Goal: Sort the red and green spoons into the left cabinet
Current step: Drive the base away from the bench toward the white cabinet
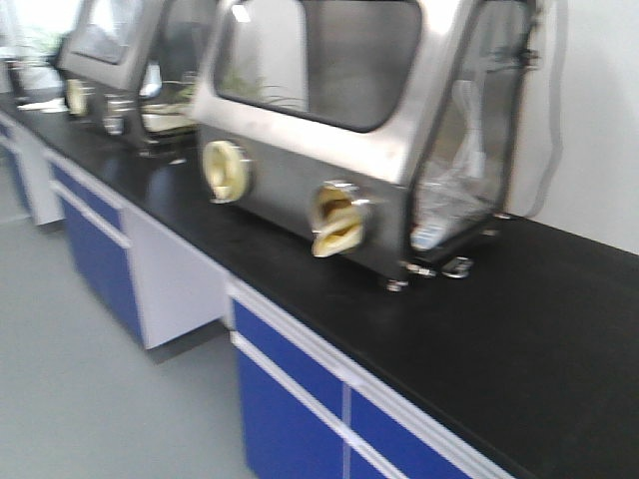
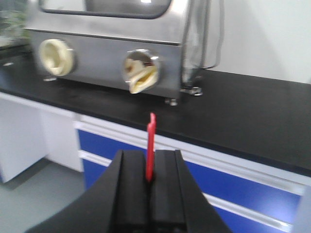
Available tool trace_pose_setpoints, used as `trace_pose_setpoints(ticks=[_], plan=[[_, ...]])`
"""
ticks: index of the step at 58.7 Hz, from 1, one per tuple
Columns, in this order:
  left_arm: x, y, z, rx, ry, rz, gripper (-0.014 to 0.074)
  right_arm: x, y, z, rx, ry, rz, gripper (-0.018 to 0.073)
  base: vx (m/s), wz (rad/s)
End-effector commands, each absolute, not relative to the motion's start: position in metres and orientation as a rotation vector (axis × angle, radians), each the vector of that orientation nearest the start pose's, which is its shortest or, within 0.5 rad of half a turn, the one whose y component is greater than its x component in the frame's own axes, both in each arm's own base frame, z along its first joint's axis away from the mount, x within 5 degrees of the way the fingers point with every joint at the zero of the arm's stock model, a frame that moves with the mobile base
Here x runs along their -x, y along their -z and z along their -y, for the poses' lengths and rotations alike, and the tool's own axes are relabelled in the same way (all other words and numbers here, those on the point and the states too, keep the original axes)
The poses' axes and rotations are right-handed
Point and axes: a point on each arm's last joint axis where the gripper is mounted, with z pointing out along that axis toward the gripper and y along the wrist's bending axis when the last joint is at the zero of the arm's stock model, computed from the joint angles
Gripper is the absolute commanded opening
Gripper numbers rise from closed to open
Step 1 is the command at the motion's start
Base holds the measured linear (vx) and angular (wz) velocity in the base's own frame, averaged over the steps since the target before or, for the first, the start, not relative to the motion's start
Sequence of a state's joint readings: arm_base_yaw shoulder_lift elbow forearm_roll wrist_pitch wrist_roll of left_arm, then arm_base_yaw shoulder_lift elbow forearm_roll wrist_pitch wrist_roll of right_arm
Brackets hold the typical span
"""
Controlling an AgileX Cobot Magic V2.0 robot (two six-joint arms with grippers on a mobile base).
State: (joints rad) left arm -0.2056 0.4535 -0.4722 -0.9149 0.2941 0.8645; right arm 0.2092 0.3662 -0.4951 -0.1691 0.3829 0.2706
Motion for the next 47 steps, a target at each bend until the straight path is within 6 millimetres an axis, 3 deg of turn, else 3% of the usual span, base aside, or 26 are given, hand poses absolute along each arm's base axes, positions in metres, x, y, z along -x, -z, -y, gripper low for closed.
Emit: trace_pose_setpoints(ticks=[1, 47], plan=[[-0.0930, -0.3344, 0.0381, -0.271, 0.370, -1.580, 0.0000, -0.0794, -0.3387, -0.0120, 0.049, -0.195, -1.631, -0.0004, 0.08, 0.73], [-0.0930, -0.3344, 0.0381, -0.271, 0.370, -1.580, 0.0000, -0.0794, -0.3386, -0.0120, 0.049, -0.195, -1.631, -0.0004, 0.27, 0.61]])
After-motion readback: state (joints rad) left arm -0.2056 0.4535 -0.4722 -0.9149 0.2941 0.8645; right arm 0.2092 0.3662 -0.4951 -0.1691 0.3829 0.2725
